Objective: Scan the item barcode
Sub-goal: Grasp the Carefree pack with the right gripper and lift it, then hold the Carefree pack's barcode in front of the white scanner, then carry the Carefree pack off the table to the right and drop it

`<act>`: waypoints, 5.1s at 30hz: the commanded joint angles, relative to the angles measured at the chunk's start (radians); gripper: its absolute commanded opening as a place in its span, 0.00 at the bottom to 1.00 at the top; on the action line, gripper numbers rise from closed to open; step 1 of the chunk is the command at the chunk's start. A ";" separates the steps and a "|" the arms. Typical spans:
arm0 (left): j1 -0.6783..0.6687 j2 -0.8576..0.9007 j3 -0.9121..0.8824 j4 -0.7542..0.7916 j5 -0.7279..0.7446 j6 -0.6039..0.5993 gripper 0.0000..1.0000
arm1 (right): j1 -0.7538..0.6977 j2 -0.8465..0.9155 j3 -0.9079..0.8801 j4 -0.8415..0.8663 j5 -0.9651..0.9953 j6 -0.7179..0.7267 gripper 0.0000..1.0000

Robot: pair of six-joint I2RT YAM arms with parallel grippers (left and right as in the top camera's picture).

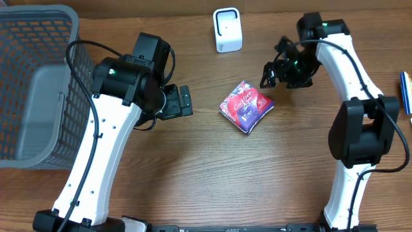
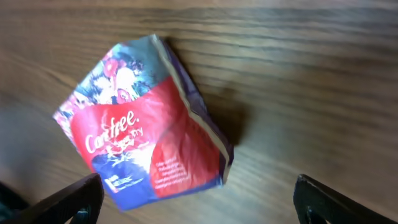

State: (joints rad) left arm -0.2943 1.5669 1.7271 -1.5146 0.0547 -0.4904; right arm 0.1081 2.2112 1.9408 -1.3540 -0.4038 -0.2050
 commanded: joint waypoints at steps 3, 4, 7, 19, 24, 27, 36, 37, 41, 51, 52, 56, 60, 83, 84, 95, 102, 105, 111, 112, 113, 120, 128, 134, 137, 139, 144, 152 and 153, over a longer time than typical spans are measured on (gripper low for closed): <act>-0.001 -0.010 0.014 0.001 -0.007 0.016 1.00 | 0.017 -0.021 -0.153 0.103 -0.138 -0.242 0.92; -0.001 -0.010 0.014 0.001 -0.007 0.016 1.00 | 0.017 -0.021 -0.175 0.130 -0.148 -0.242 0.84; -0.001 -0.010 0.014 0.002 -0.007 0.016 1.00 | 0.018 -0.021 -0.233 0.194 -0.208 -0.242 0.81; -0.001 -0.010 0.014 0.001 -0.007 0.016 1.00 | 0.019 -0.021 -0.267 0.347 -0.238 -0.237 0.79; -0.001 -0.010 0.014 0.001 -0.007 0.016 1.00 | 0.031 -0.009 -0.268 0.346 -0.238 -0.200 0.59; -0.001 -0.010 0.014 0.001 -0.007 0.016 1.00 | 0.055 0.024 -0.272 0.323 -0.235 -0.157 0.59; -0.001 -0.010 0.014 0.001 -0.007 0.016 1.00 | 0.087 0.027 -0.277 0.362 -0.103 0.095 0.04; -0.001 -0.010 0.014 0.002 -0.007 0.016 1.00 | 0.086 0.027 -0.262 0.362 -0.103 0.133 0.04; -0.001 -0.010 0.014 0.002 -0.007 0.016 1.00 | 0.085 0.022 -0.114 0.358 -0.132 0.336 0.04; -0.001 -0.009 0.014 0.001 -0.007 0.016 1.00 | 0.088 0.023 0.102 0.686 -0.104 0.717 0.04; -0.001 -0.009 0.014 0.001 -0.007 0.016 1.00 | 0.092 0.023 0.102 0.726 -0.069 0.740 0.04; -0.001 -0.009 0.014 0.001 -0.007 0.016 1.00 | 0.136 0.024 0.088 0.848 0.209 0.878 0.04; -0.001 -0.009 0.014 0.001 -0.007 0.016 1.00 | 0.185 0.025 0.079 0.913 0.366 0.890 0.04; -0.001 -0.009 0.014 0.001 -0.007 0.016 1.00 | 0.211 0.086 0.112 0.914 0.466 0.906 0.04; -0.001 -0.009 0.014 0.001 -0.007 0.016 1.00 | 0.208 0.070 0.112 0.913 0.467 0.882 0.04; -0.001 -0.009 0.014 0.001 -0.007 0.016 1.00 | 0.019 -0.185 0.112 0.798 0.498 0.878 0.04; -0.001 -0.009 0.014 0.002 -0.007 0.016 1.00 | -0.333 -0.250 0.109 0.494 0.611 0.878 0.04; -0.001 -0.009 0.014 0.001 -0.007 0.016 1.00 | -0.487 -0.233 0.091 0.387 0.639 0.878 0.04; -0.001 -0.009 0.014 0.001 -0.007 0.016 1.00 | -0.726 -0.160 0.076 0.274 0.639 0.858 0.04; -0.001 -0.009 0.014 0.001 -0.007 0.016 1.00 | -0.755 -0.145 0.076 0.267 0.639 0.853 0.04; -0.001 -0.009 0.014 0.001 -0.007 0.016 1.00 | -0.777 -0.130 0.076 0.265 0.638 0.850 0.04; -0.001 -0.009 0.014 0.001 -0.007 0.016 1.00 | -0.869 -0.077 0.076 0.267 0.631 0.764 0.43; -0.001 -0.009 0.014 0.001 -0.007 0.016 1.00 | -0.903 -0.177 0.118 0.222 0.480 0.765 0.68; -0.001 -0.009 0.014 0.001 -0.007 0.016 1.00 | -0.892 -0.381 0.118 0.187 0.286 0.765 0.88; -0.001 -0.009 0.014 0.001 -0.007 0.016 1.00 | -0.866 -0.514 0.117 0.056 0.203 0.780 1.00; -0.001 -0.009 0.014 0.001 -0.007 0.016 1.00 | -0.848 -0.605 0.097 -0.030 0.203 0.780 1.00; -0.001 -0.009 0.014 0.001 -0.007 0.016 1.00 | -0.788 -0.780 -0.002 -0.111 0.247 0.726 1.00; -0.001 -0.009 0.014 0.001 -0.007 0.016 1.00 | -0.666 -1.086 -0.378 -0.085 0.268 0.715 1.00; -0.001 -0.009 0.014 0.001 -0.007 0.016 1.00 | -0.623 -1.156 -0.499 -0.045 0.268 0.700 1.00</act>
State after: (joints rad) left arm -0.2943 1.5669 1.7271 -1.5146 0.0551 -0.4904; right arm -0.5751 1.1568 1.5951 -1.4548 -0.1467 0.5236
